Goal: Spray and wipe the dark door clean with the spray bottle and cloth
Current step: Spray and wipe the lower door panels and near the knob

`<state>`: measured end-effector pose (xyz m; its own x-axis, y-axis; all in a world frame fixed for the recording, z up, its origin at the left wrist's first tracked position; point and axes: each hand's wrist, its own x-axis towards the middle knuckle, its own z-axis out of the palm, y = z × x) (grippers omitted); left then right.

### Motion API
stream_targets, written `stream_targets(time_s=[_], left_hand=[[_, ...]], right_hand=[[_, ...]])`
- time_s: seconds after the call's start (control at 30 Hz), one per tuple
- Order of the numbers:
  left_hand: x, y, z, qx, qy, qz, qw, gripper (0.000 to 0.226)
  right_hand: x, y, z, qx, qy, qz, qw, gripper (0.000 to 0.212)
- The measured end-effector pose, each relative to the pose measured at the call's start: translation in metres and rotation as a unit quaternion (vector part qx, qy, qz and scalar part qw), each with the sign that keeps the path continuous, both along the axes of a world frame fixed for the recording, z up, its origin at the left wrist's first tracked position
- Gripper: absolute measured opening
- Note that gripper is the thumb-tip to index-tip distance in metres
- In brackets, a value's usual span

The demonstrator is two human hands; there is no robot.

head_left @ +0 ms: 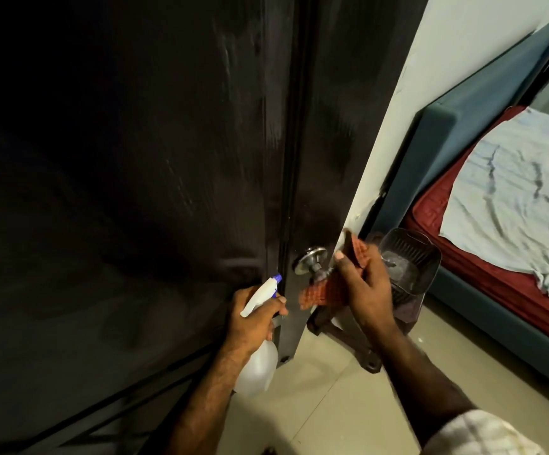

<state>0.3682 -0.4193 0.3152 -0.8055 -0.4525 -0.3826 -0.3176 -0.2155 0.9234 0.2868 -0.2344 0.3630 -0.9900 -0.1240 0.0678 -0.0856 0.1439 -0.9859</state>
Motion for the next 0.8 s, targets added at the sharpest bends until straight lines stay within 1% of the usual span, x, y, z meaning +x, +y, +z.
stream_targets(time_s=[0.03, 0.07, 0.1, 0.13, 0.2, 0.23, 0.27, 0.3, 0.33, 0.37, 0.4, 0.43, 0.47, 0.5, 0.53, 0.6, 0.63, 0.67, 0.73, 0.8], left_hand=[[0.000, 0.001, -0.001, 0.001, 0.001, -0.008, 1.000, 0.014], [-0.001, 0.002, -0.002, 0.004, 0.002, -0.010, 1.000, 0.014], [-0.001, 0.003, -0.002, 0.006, 0.001, -0.008, 1.000, 0.018], [-0.001, 0.003, -0.002, 0.014, -0.002, -0.001, 1.000, 0.023], [-0.002, 0.004, 0.001, 0.025, -0.005, 0.012, 1.000, 0.031], [-0.003, 0.004, 0.004, 0.026, -0.004, 0.014, 1.000, 0.033], [-0.003, 0.004, 0.006, 0.026, 0.000, 0.014, 1.000, 0.033], [-0.004, 0.004, 0.007, 0.023, 0.005, 0.014, 1.000, 0.032], [-0.003, 0.003, 0.006, 0.019, 0.007, 0.017, 1.000, 0.031], [-0.004, 0.003, 0.007, 0.016, 0.007, 0.018, 1.000, 0.030], [-0.004, 0.002, 0.007, 0.014, 0.005, 0.019, 1.000, 0.030], [-0.004, 0.002, 0.008, 0.012, 0.005, 0.018, 1.000, 0.031], [-0.005, 0.001, 0.008, 0.011, 0.005, 0.016, 1.000, 0.031], [-0.006, 0.001, 0.009, 0.010, 0.004, 0.013, 1.000, 0.032], [-0.006, 0.001, 0.009, 0.010, 0.003, 0.012, 1.000, 0.032], [-0.007, 0.000, 0.009, 0.009, 0.002, 0.012, 1.000, 0.033], [-0.007, -0.001, 0.009, 0.009, -0.001, 0.014, 1.000, 0.032], [-0.008, 0.000, 0.010, 0.011, -0.006, 0.016, 1.000, 0.032], [-0.011, -0.001, 0.012, 0.014, -0.012, 0.026, 0.999, 0.033], [-0.014, -0.002, 0.012, 0.010, -0.016, 0.040, 0.999, 0.035]], right_hand=[[0.000, -0.003, 0.010, 0.012, 0.091, 0.031, 0.995, 0.019], [-0.002, -0.007, 0.016, 0.047, 0.177, 0.060, 0.981, 0.022], [-0.005, -0.012, 0.019, 0.089, 0.244, 0.079, 0.962, 0.021], [-0.008, -0.017, 0.015, 0.140, 0.294, 0.082, 0.942, 0.020], [-0.012, -0.022, -0.004, 0.231, 0.335, 0.055, 0.912, 0.021], [-0.012, -0.024, -0.019, 0.249, 0.317, 0.033, 0.915, 0.023], [-0.011, -0.025, -0.036, 0.223, 0.262, 0.015, 0.939, 0.024], [-0.011, -0.027, -0.044, 0.141, 0.167, -0.007, 0.976, 0.024], [-0.011, -0.033, -0.045, 0.025, 0.041, -0.026, 0.998, 0.025], [-0.014, -0.037, -0.044, -0.077, -0.061, -0.034, 0.995, 0.026], [-0.015, -0.040, -0.039, -0.135, -0.124, -0.040, 0.982, 0.028], [-0.016, -0.041, -0.034, -0.147, -0.155, -0.042, 0.976, 0.028], [-0.016, -0.041, -0.030, -0.131, -0.158, -0.039, 0.978, 0.024], [-0.017, -0.039, -0.027, -0.099, -0.139, -0.030, 0.985, 0.020], [-0.018, -0.037, -0.026, -0.058, -0.101, -0.016, 0.993, 0.017], [-0.020, -0.029, -0.024, 0.055, 0.022, 0.029, 0.998, 0.018], [-0.022, -0.026, -0.023, 0.137, 0.093, 0.053, 0.985, 0.023], [-0.025, -0.023, -0.021, 0.223, 0.161, 0.075, 0.958, 0.030], [-0.030, -0.018, -0.014, 0.370, 0.258, 0.125, 0.884, 0.041], [-0.034, -0.016, -0.004, 0.467, 0.320, 0.173, 0.806, 0.044]])
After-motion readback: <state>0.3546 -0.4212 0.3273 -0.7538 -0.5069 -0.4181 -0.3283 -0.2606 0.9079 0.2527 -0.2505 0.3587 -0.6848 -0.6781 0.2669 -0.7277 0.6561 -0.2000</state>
